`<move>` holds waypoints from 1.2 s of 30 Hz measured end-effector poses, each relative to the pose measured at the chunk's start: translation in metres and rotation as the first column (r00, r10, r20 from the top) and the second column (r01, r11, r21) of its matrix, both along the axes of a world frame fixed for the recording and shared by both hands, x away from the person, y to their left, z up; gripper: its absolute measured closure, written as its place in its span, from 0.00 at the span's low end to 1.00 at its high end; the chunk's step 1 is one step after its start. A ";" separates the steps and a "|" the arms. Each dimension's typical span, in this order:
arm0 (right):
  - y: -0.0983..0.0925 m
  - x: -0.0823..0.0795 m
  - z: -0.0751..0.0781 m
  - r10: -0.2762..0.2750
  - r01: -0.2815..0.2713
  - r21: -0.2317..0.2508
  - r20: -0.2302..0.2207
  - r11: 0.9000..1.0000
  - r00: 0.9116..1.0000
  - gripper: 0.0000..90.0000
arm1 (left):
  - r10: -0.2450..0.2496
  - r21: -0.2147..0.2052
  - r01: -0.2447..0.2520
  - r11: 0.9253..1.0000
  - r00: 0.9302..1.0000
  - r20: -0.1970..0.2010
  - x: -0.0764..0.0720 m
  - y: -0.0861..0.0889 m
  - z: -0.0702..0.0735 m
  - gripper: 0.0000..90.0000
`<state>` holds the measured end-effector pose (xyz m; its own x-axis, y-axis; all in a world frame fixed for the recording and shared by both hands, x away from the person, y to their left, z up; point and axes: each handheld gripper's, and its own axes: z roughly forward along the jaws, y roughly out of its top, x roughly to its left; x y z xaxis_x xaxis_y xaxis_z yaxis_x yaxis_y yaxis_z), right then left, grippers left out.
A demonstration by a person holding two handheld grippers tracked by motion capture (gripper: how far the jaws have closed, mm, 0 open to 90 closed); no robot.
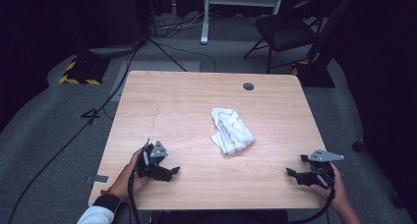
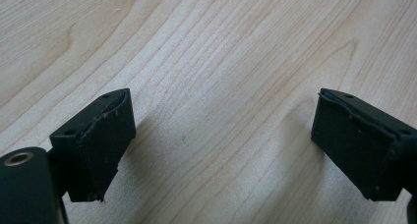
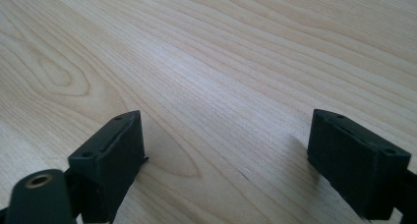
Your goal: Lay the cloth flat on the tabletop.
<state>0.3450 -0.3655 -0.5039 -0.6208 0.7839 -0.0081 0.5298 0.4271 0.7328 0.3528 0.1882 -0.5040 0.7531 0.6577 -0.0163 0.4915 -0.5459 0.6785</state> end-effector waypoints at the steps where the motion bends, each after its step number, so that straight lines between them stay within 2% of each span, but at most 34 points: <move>1: 0.000 0.000 0.000 0.000 0.000 0.000 0.000 1.000 1.000 0.16 | -0.002 0.002 0.002 1.000 1.000 0.001 0.001 0.000 0.000 0.10; 7: 0.001 0.001 0.000 0.002 -0.002 0.002 0.000 1.000 1.000 0.16 | -0.003 0.001 0.003 1.000 1.000 0.000 0.000 0.000 0.000 0.09; 11: -0.001 0.004 0.000 0.031 -0.031 0.001 0.000 1.000 1.000 0.16 | -0.031 0.001 0.031 1.000 1.000 0.000 0.002 0.003 0.000 0.09; 14: -0.002 0.008 0.001 0.026 -0.026 -0.001 -0.005 1.000 1.000 0.16 | -0.044 0.004 0.044 0.999 0.999 0.001 0.003 0.003 0.000 0.09; 17: -0.001 0.012 0.004 0.039 -0.040 -0.027 -0.029 0.999 0.999 0.17 | -0.042 0.009 0.042 0.999 0.999 -0.006 0.004 0.001 0.000 0.07; 18: 0.002 0.016 0.008 0.043 -0.047 -0.064 -0.065 0.997 0.997 0.18 | -0.042 0.011 0.042 0.999 0.999 -0.009 0.005 0.000 0.000 0.07; 21: 0.006 0.021 0.011 0.059 -0.062 -0.080 -0.038 0.995 0.998 0.26 | -0.051 0.007 0.051 0.999 0.999 -0.005 0.005 0.001 0.000 0.07; 23: 0.009 0.026 0.014 0.073 -0.075 -0.063 -0.025 0.995 0.997 0.26 | -0.058 0.004 0.058 0.998 0.998 -0.002 0.006 0.001 0.000 0.07; 29: 0.029 0.041 0.028 0.118 -0.117 -0.080 0.005 0.990 0.993 0.30 | -0.074 0.006 0.074 0.997 0.997 -0.003 0.010 -0.001 0.000 0.06; 36: 0.059 0.059 0.044 0.159 -0.157 -0.046 0.032 0.986 0.987 0.33 | -0.076 0.006 0.076 0.997 0.997 -0.003 0.015 -0.004 0.000 0.06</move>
